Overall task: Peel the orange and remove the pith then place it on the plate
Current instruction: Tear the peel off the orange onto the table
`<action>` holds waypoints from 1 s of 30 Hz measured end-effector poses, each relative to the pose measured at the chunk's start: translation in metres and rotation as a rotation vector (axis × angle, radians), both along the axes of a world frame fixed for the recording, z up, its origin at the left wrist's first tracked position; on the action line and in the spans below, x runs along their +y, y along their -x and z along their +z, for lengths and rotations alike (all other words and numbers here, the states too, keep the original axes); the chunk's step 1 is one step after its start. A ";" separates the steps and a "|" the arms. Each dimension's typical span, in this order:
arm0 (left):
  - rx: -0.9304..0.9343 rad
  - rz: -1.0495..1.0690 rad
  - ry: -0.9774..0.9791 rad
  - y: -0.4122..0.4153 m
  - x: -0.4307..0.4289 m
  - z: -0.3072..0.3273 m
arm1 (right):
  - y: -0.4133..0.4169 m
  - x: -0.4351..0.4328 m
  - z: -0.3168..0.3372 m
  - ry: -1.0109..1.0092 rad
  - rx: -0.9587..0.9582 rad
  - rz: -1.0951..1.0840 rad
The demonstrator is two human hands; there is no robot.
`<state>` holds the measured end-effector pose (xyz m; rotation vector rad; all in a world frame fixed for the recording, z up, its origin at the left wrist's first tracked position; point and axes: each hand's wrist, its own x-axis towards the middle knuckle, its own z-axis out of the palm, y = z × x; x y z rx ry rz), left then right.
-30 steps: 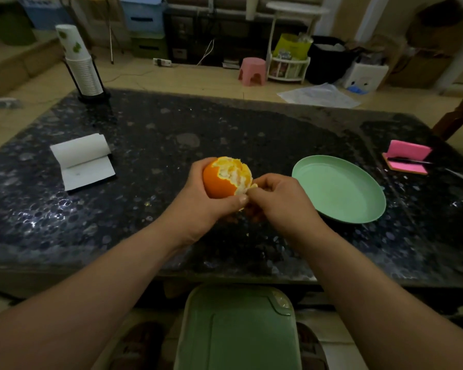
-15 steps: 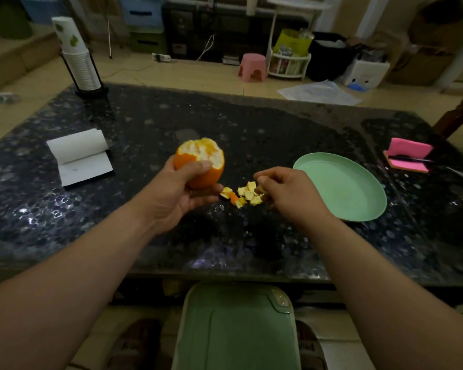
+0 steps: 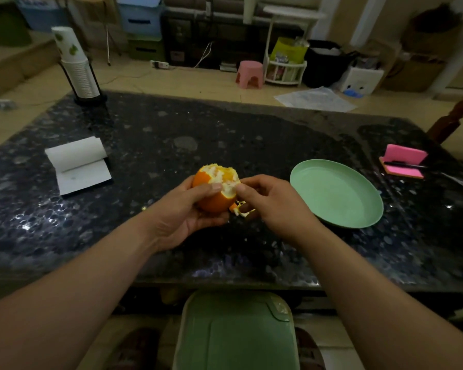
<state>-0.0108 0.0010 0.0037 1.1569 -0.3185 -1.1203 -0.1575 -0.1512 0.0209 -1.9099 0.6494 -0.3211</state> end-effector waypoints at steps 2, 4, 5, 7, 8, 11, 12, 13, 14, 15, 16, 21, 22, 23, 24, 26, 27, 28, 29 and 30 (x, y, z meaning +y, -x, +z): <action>-0.038 -0.010 -0.007 0.004 0.001 0.004 | 0.003 0.001 0.003 -0.013 -0.019 -0.001; -0.074 -0.015 -0.009 0.006 0.003 0.008 | 0.006 0.002 0.005 -0.007 -0.023 0.018; -0.091 -0.017 -0.010 0.007 0.004 0.010 | 0.007 0.002 0.006 -0.005 -0.023 0.025; -0.139 -0.028 -0.027 0.008 0.005 0.012 | 0.007 0.003 0.006 -0.004 -0.005 0.039; -0.173 -0.034 -0.041 0.009 0.005 0.012 | 0.007 0.003 0.005 -0.006 0.012 0.053; -0.303 -0.030 -0.077 0.013 0.003 0.010 | 0.005 0.006 0.005 -0.005 0.053 0.086; -0.339 -0.023 -0.081 0.014 0.002 0.010 | 0.004 0.007 0.006 0.001 0.052 0.072; -0.362 -0.016 -0.079 0.016 0.001 0.009 | 0.003 0.008 0.006 0.004 0.041 0.047; -0.378 -0.009 -0.076 0.017 0.000 0.008 | 0.002 0.009 0.005 0.006 0.023 0.017; -0.383 -0.004 -0.074 0.017 0.000 0.008 | 0.001 0.010 0.003 0.008 0.009 -0.011; -0.367 -0.003 -0.070 0.018 -0.001 0.008 | 0.001 0.012 0.002 0.004 -0.004 -0.032; -0.177 0.005 0.016 0.014 0.000 0.012 | 0.002 0.011 0.004 -0.182 -0.060 -0.033; -0.182 0.011 0.025 0.012 0.001 0.013 | 0.001 0.010 0.006 -0.203 -0.056 -0.011; -0.183 0.017 0.030 0.011 0.001 0.014 | 0.001 0.009 0.009 -0.220 -0.053 0.015; -0.181 0.018 0.031 0.010 0.001 0.014 | 0.001 0.009 0.010 -0.237 -0.050 0.035; -0.187 0.011 0.028 0.008 0.001 0.014 | 0.002 0.009 0.011 -0.279 -0.055 0.056; -0.193 0.006 0.025 0.007 0.002 0.014 | 0.003 0.009 0.011 -0.282 -0.056 0.062; -0.197 -0.002 0.024 0.007 0.002 0.014 | 0.004 0.009 0.011 -0.269 -0.053 0.064; -0.201 -0.011 0.024 0.007 0.003 0.014 | 0.005 0.009 0.011 -0.253 -0.048 0.064; -0.204 -0.020 0.024 0.006 0.004 0.013 | 0.006 0.009 0.011 -0.243 -0.045 0.065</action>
